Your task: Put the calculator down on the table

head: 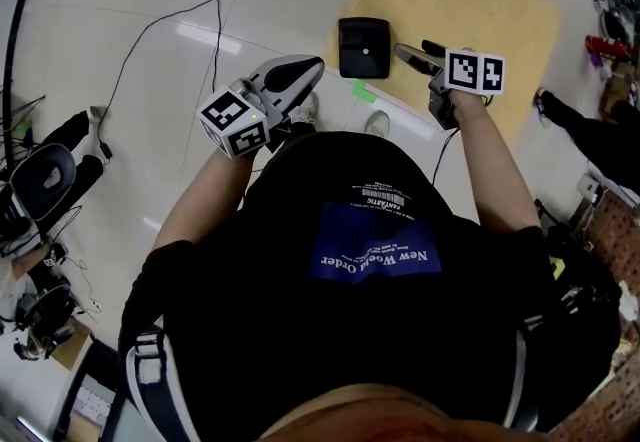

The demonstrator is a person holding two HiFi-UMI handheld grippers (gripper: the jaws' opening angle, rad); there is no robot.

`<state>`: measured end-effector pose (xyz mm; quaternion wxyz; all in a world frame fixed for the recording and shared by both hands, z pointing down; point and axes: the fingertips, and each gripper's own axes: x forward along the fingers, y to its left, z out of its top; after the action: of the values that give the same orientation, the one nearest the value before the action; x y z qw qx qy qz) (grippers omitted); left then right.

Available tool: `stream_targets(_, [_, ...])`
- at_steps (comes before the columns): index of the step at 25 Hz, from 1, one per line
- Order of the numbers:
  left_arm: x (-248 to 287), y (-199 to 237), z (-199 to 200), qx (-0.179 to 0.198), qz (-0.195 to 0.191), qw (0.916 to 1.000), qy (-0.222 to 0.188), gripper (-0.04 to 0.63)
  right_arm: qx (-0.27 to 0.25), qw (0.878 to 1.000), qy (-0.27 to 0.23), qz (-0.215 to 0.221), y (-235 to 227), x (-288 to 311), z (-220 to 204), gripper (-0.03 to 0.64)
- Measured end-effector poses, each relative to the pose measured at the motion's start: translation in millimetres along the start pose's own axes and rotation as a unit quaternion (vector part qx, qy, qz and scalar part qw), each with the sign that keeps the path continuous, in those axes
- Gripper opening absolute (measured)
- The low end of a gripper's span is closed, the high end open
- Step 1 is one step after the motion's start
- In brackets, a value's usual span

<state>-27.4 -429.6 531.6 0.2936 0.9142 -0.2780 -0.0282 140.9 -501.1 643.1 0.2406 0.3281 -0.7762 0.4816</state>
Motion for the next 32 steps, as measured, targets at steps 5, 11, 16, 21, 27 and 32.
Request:
stream_targets(5, [30.3,-28.4,20.0,0.02,-0.039,0.9991,-0.001,0.008,0.004,0.988,-0.142,0.063,18.6,-88.8,26.1,0.258])
stream_targets(11, [89.0,-75.1,52.4,0.068,-0.098,0.9929,-0.007,0.008,-0.037,0.943,-0.315,0.103,24.9,-225.8,32.9,0.028])
stream_targets(16, [111.8,-125.5,71.3,0.088,-0.134,0.987,-0.015,0.008,-0.081,0.916,-0.382,0.093,34.8,-308.8,9.6,-0.011])
stream_targets(21, [127.8,-156.9,83.9,0.1,-0.156,0.9822,-0.029,0.008,-0.085,0.906,-0.413,0.046,16.9,-354.9,-17.9,-0.012])
stream_targets(27, [147.2,-184.6,62.3,0.118,-0.167,0.9784,-0.03,0.008,-0.066,0.896,-0.438,0.029,-27.3,-374.6,-52.2,-0.014])
stream_targets(32, [141.5,-200.0,64.4,0.114,-0.171,0.9783,-0.03,0.008,-0.096,0.9,-0.424,0.023,-7.1,-381.6,-50.9,-0.014])
